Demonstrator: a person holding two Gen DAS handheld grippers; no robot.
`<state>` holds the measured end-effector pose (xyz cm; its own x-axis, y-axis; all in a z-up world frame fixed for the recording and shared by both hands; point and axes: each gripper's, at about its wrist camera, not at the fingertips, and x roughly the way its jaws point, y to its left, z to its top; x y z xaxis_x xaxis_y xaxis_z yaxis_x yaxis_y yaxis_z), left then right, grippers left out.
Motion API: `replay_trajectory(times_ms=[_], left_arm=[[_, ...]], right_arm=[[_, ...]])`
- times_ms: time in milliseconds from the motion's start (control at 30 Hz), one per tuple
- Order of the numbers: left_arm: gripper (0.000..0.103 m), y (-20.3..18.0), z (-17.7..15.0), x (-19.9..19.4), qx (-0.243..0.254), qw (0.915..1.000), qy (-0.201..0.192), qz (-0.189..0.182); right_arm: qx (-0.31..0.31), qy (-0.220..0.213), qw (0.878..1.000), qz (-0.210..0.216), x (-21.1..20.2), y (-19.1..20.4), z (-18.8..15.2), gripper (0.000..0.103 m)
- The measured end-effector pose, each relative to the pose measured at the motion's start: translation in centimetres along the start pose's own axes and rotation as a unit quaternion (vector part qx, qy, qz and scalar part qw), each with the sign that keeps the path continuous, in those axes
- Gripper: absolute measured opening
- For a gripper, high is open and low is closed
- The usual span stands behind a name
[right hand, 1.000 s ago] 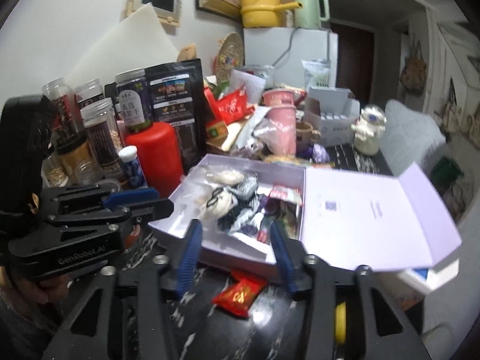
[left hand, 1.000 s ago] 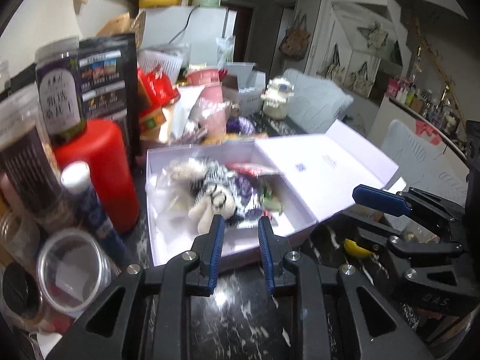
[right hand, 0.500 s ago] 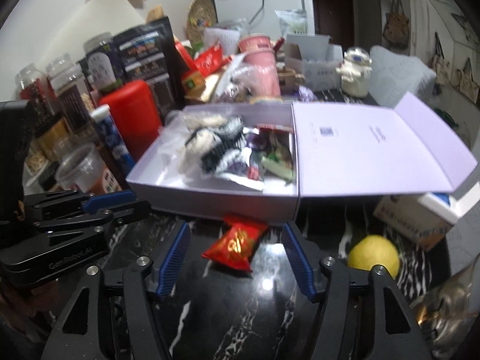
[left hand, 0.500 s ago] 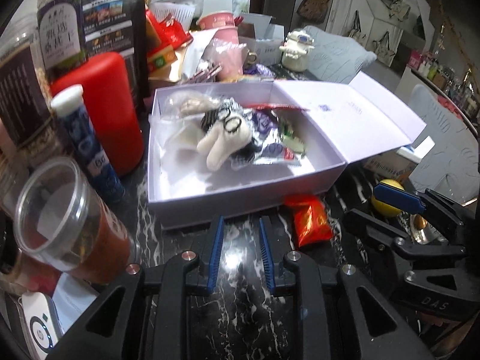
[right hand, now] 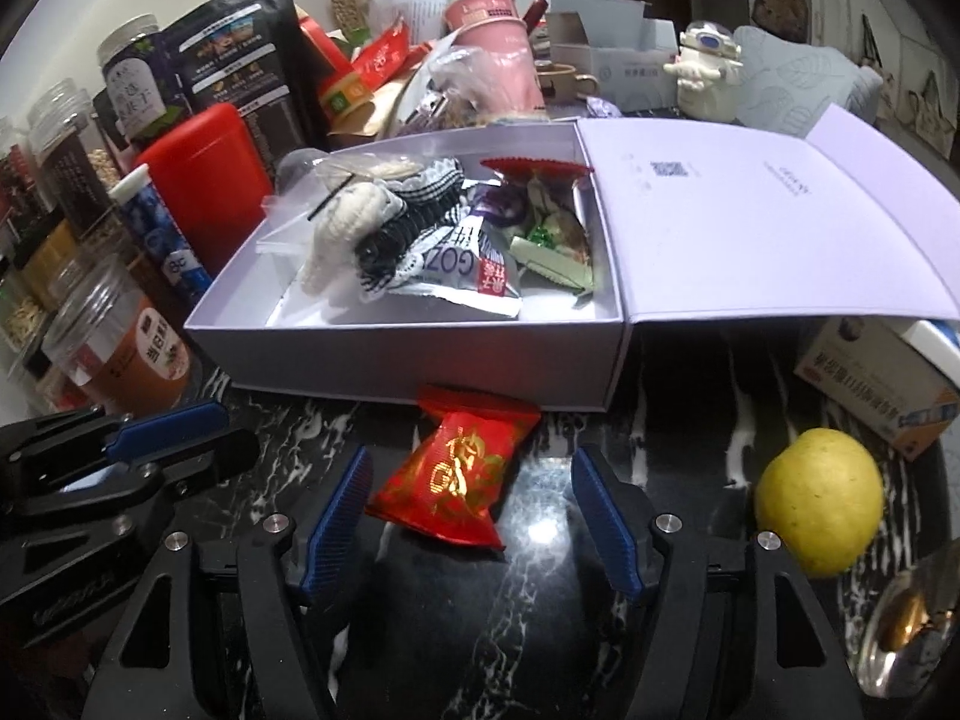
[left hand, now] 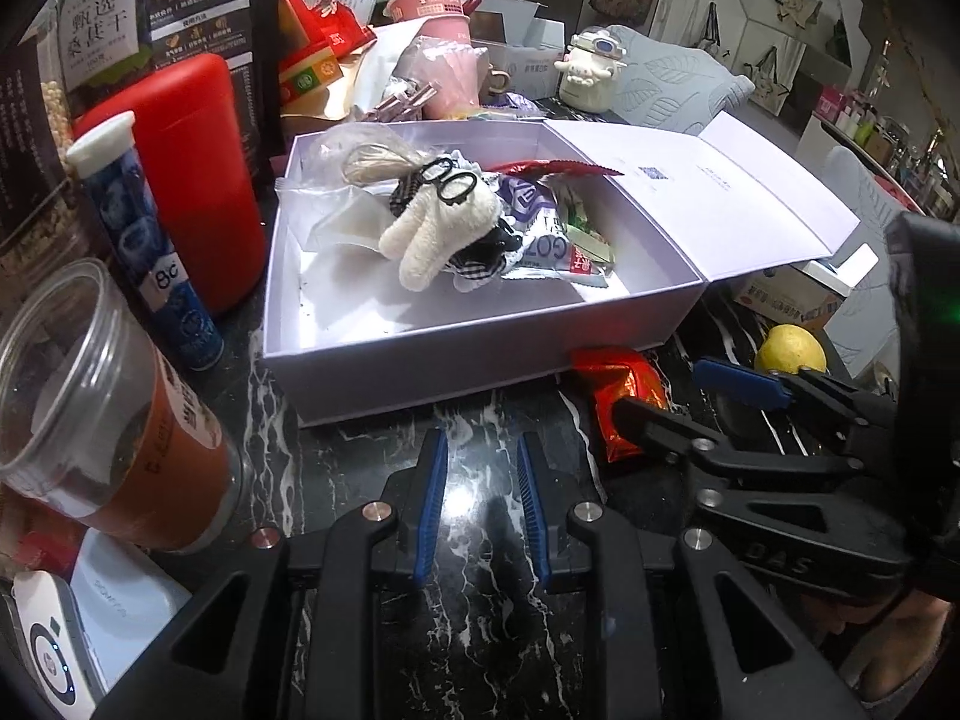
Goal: Organize soft objects
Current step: 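Carry the red snack bag over the white box with the right tool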
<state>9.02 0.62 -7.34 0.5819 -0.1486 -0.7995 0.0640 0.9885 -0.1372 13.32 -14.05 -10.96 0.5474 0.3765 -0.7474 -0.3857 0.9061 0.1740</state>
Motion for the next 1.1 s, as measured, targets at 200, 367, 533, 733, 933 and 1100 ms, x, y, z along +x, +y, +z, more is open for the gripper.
replay_trajectory(times_ms=[200,367,533,733,933,1100], left_arm=[[0.024,0.1,0.1,0.1,0.000,1.0000,-0.004,-0.007],[0.024,-0.2,0.0,-0.2,0.010,0.9999,-0.007,-0.007],[0.024,-1.1,-0.2,-1.1,0.032,0.9992,-0.019,-0.014],[0.024,-2.5,0.4,-3.2,0.057,0.9970,-0.047,-0.022],[0.024,-3.4,2.3,-5.4,0.072,0.9934,-0.085,-0.025],[0.024,-4.1,4.7,-6.5,0.086,0.9890,-0.118,-0.026]], right_arm=[[0.016,0.013,0.999,0.025,1.0,-0.5,-0.2,0.033],[0.012,0.006,0.999,0.031,0.6,-0.4,-0.3,0.028],[0.017,-0.012,0.999,0.050,-1.2,-0.2,0.1,0.028],[-0.001,-0.047,0.997,0.069,-4.9,0.8,1.5,0.028],[-0.025,-0.077,0.994,0.069,-7.4,1.5,3.4,0.028],[-0.033,-0.094,0.993,0.068,-8.5,1.1,5.3,0.028]])
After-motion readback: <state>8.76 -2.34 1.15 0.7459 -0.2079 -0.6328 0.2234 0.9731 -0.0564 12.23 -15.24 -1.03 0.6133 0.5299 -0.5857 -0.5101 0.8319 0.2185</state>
